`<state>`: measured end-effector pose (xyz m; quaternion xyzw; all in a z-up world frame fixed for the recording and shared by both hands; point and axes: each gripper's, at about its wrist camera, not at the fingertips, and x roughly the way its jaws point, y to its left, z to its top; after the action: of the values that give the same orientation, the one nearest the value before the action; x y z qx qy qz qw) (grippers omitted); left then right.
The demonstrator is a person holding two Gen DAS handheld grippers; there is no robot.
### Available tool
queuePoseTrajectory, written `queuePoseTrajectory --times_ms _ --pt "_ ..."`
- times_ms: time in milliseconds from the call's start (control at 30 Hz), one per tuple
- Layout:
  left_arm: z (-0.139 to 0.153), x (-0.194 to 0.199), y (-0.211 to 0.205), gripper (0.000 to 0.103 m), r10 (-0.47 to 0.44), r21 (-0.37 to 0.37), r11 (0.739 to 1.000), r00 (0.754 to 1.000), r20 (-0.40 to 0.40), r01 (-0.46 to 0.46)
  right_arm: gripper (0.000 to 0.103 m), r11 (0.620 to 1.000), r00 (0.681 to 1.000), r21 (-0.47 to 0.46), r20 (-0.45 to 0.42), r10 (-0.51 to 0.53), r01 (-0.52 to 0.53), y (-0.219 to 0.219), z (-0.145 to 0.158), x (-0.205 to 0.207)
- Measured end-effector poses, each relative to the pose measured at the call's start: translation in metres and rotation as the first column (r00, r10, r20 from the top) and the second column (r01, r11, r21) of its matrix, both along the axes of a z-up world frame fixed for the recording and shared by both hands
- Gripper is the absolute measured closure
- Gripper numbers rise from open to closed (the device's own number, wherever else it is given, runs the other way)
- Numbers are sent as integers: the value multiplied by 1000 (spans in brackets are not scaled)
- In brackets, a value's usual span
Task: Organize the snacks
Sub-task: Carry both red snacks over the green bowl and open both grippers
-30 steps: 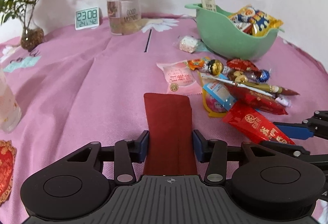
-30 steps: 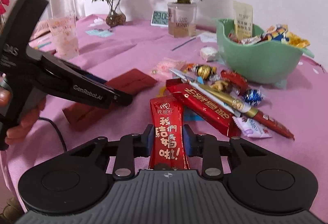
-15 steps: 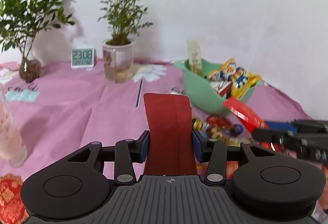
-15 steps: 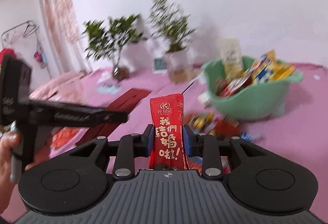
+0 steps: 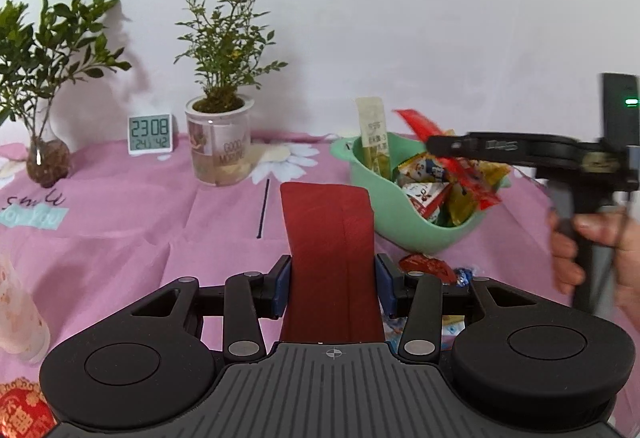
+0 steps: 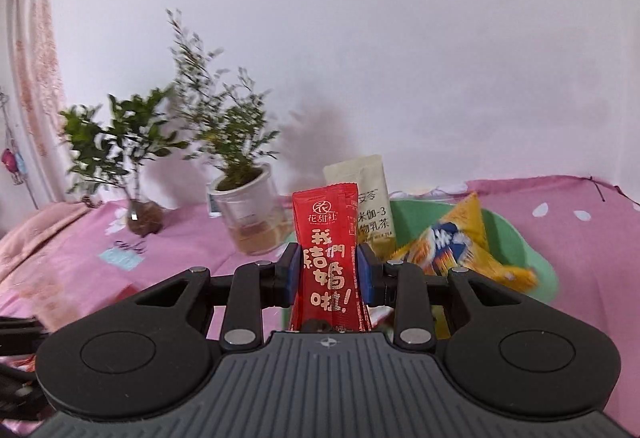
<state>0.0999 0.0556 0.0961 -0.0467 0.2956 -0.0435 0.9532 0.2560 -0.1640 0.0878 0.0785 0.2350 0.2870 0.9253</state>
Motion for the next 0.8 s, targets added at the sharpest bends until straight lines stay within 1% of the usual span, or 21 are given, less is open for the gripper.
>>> queuePoseTrajectory --times_ms 33,67,100,133,200,233,333,400,500,700,800 --pt "1 3 1 0 0 -2 1000 1000 -1 0 61 1000 1000 -11 -1 -9 9 5 -4 6" --pt "1 7 2 0 -1 -4 1000 1000 -4 1 54 1000 1000 -19 -1 -17 17 7 -7 9" --pt "2 10 2 0 -1 -5 1000 1000 -6 1 52 1000 1000 -20 0 -18 18 8 -9 11" --pt "4 14 2 0 -5 -6 1000 1000 -8 5 52 1000 1000 -13 4 -14 14 5 -10 8" --pt "6 22 1 0 -14 -6 1000 1000 -7 14 41 1000 1000 10 24 -16 16 -4 -11 0" --pt "9 27 -1 0 -21 -5 1000 1000 -3 21 38 1000 999 19 38 -25 24 -10 -11 -6" --pt "16 43 -9 0 -40 -12 999 999 8 41 35 997 996 49 75 -56 52 -33 -12 -26" --pt "22 56 -18 0 -63 -31 998 998 15 63 31 995 993 72 88 -74 68 -49 -15 -43" --pt "30 78 -34 0 -90 -61 994 996 27 92 28 994 991 85 104 -83 75 -66 -23 -67" --pt "36 125 -64 0 -88 -117 989 995 39 92 28 987 993 138 72 -94 83 -93 -39 -102" --pt "31 146 -73 0 -76 -161 984 997 26 80 28 987 993 138 67 -96 86 -98 -45 -113"
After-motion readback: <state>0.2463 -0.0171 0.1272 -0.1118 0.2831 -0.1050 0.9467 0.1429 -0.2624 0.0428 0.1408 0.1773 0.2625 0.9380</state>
